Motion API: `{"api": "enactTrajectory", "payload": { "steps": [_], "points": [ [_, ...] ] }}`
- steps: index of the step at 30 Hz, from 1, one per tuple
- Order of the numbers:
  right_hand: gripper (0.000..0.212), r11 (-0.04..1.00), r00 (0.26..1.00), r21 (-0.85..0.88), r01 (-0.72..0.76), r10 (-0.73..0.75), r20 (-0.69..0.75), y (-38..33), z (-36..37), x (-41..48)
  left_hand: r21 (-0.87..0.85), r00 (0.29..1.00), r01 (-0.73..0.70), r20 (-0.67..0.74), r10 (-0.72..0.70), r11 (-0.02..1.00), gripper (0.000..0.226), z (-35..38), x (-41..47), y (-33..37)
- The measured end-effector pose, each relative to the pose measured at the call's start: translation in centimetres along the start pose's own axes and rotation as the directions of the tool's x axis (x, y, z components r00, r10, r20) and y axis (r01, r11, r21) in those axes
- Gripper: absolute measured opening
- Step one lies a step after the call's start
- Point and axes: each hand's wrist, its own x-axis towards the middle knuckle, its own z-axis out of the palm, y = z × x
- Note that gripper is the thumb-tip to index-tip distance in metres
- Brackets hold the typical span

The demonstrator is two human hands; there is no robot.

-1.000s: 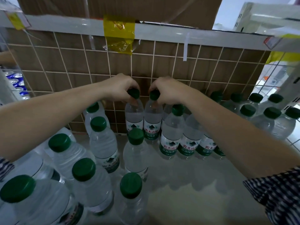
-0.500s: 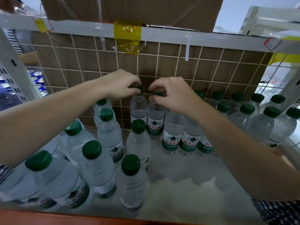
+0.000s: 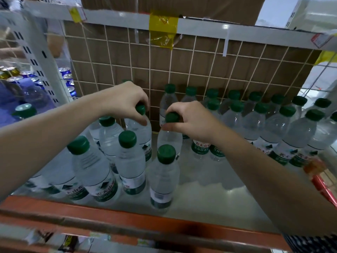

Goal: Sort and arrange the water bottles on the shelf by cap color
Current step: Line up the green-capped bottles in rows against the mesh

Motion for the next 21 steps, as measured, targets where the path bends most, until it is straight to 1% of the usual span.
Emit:
{"api": "enactTrajectory", "payload": {
  "steps": [5, 6, 8, 9, 11, 12, 15, 16, 18, 21],
  "points": [
    [0.036, 0.991, 0.993, -0.065, -0.115, 0.114, -0.021, 1.0, -1.3, 1.7, -0.058, 0.995, -0.085, -0.053, 0.082, 0.995, 0.033, -0.3, 1.5, -0.1],
    [0.036, 0.985, 0.991, -0.109, -0.132, 0.130, -0.030, 1.2, -1.4, 2.1, -0.064, 0.994, -0.098, -0.052, 0.094, 0.993, 0.033, -0.4, 2.1, 0.0],
    [0.033, 0.948, 0.984, -0.265, -0.177, 0.168, -0.056, 1.7, -1.6, 3.2, -0.065, 0.992, -0.118, -0.049, 0.115, 0.991, 0.034, -0.5, 3.4, 0.3],
    [0.028, 0.921, 0.979, -0.331, -0.204, 0.190, -0.076, 1.9, -1.8, 3.7, -0.068, 0.992, -0.124, -0.047, 0.121, 0.990, 0.036, -0.6, 4.0, 0.4],
    [0.016, 0.882, 0.962, -0.385, -0.272, 0.242, -0.126, 2.3, -2.2, 4.5, -0.094, 0.989, -0.140, -0.055, 0.135, 0.986, 0.037, -0.5, 5.3, 0.7],
    [0.018, 0.873, 0.953, -0.383, -0.303, 0.265, -0.149, 2.6, -2.5, 4.7, -0.116, 0.987, -0.154, -0.063, 0.147, 0.981, 0.036, -0.5, 5.9, 0.9],
    [0.048, 0.892, 0.940, -0.303, -0.336, 0.301, -0.159, 2.8, -3.0, 4.9, -0.197, 0.985, -0.164, -0.081, 0.151, 0.967, 0.038, -0.3, 7.3, 1.0],
    [0.053, 0.898, 0.943, -0.290, -0.330, 0.299, -0.147, 2.8, -3.1, 4.8, -0.214, 0.987, -0.155, -0.083, 0.140, 0.964, 0.041, -0.2, 7.5, 0.9],
    [0.056, 0.910, 0.952, -0.281, -0.305, 0.285, -0.108, 2.8, -3.2, 4.8, -0.216, 0.989, -0.136, -0.078, 0.122, 0.967, 0.043, -0.1, 7.7, 0.6],
    [0.050, 0.930, 0.965, -0.272, -0.247, 0.260, 0.013, 3.0, -3.8, 4.8, -0.194, 0.998, -0.053, -0.050, 0.044, 0.980, 0.036, 0.4, 7.7, 0.0]
  ]
}}
